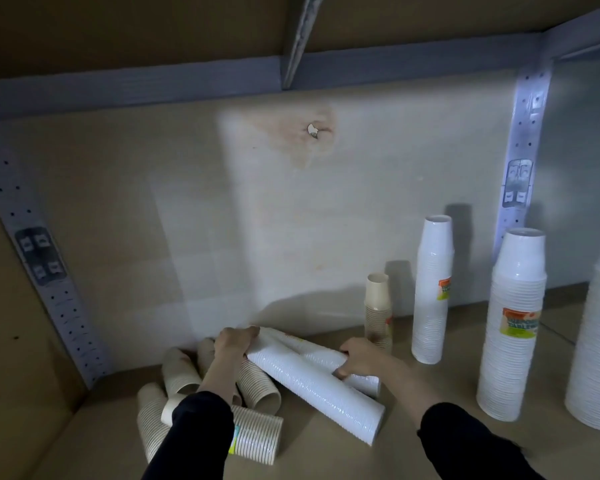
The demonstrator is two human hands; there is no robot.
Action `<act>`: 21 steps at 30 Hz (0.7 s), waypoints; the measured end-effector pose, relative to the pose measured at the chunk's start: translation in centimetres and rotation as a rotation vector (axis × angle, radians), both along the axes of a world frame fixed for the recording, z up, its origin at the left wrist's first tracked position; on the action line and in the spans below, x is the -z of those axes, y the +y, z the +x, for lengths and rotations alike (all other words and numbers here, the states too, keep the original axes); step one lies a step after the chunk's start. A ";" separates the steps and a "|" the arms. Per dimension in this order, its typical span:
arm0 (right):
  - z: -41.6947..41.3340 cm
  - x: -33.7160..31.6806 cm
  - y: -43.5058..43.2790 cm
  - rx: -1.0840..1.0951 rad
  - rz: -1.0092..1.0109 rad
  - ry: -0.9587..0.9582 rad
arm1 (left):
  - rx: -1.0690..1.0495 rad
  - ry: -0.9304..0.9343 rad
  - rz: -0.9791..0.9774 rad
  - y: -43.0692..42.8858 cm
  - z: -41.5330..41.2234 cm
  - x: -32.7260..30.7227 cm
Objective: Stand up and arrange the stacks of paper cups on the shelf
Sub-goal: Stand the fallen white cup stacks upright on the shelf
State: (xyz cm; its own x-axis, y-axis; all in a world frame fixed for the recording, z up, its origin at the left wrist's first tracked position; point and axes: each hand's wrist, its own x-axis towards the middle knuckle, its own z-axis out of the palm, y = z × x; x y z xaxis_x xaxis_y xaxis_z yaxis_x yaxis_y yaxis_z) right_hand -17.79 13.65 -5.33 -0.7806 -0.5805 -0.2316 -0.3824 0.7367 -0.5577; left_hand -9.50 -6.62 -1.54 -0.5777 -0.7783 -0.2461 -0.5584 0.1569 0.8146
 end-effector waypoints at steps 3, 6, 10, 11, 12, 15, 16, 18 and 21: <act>-0.2 0.4 0.0 -0.034 0.046 0.055 | -0.024 0.087 0.045 0.1 0.1 -0.3; 0.0 1.0 0.0 0.019 -0.044 0.090 | -0.009 0.174 0.051 0.8 0.2 -1.4; 0.9 1.1 0.1 0.134 -0.234 0.095 | 0.039 0.301 -0.038 2.2 -0.1 -5.1; 1.2 1.0 0.1 0.171 -0.280 0.099 | 0.062 0.323 -0.082 2.6 -0.2 -6.2; 1.3 0.9 0.0 0.208 -0.330 0.092 | 0.085 0.348 -0.137 3.1 -0.3 -7.4; 1.3 0.5 -0.6 0.284 -0.438 0.102 | 0.118 0.413 -0.298 4.7 -0.2 -10.8; 1.4 0.3 -0.7 0.298 -0.453 0.117 | 0.122 0.429 -0.344 5.0 0.0 -11.6; 1.5 0.2 -1.0 0.338 -0.491 0.145 | 0.140 0.473 -0.420 5.1 0.1 -12.6; 1.6 0.4 -1.4 0.393 -0.597 0.187 | 0.137 0.527 -0.481 4.8 0.3 -13.3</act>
State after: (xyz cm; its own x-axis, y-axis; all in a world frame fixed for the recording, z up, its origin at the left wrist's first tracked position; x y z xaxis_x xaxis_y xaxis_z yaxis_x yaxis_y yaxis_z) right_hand -16.17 12.24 -5.75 -0.9523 -0.2357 0.1938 -0.2811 0.4307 -0.8576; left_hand -9.19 -1.85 11.73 -0.6250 -0.6425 0.4434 -0.0606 0.6062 0.7930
